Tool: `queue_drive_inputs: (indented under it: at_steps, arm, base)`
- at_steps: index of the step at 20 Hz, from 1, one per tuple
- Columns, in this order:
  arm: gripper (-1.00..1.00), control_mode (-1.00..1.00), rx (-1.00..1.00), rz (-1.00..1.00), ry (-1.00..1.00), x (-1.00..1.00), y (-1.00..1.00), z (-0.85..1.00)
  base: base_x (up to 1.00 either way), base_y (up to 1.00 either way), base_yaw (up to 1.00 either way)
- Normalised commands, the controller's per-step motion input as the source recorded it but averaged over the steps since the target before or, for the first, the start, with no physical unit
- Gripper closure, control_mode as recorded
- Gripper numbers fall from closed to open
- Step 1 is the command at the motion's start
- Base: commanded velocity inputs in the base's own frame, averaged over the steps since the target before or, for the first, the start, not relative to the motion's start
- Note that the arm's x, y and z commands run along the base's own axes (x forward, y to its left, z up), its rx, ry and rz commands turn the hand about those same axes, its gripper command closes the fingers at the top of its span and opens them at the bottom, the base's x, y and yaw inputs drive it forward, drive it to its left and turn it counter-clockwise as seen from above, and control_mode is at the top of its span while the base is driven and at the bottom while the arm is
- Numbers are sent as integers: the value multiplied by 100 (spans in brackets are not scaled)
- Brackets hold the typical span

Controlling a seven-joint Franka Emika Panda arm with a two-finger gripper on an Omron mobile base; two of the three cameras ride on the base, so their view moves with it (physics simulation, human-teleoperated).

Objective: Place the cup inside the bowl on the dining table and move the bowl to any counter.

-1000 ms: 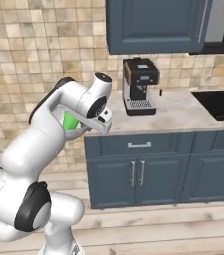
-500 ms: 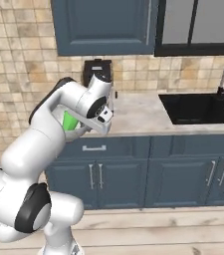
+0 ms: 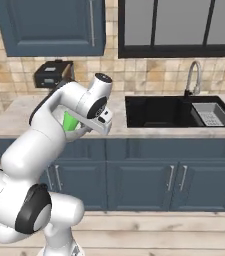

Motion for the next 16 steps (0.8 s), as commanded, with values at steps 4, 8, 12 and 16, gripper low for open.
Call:
queue_drive_inputs:
  at_steps: [4, 8, 12, 16]
  arm:
    - [100, 100, 0, 0, 0, 0, 0, 0]
    - [100, 100, 0, 0, 0, 0, 0, 0]
    - [100, 100, 0, 0, 0, 0, 0, 0]
    - [100, 100, 0, 0, 0, 0, 0, 0]
  base:
    - [17, -100, 11]
    - [17, -100, 12]
    - [16, -100, 11]
    - [21, -100, 12]
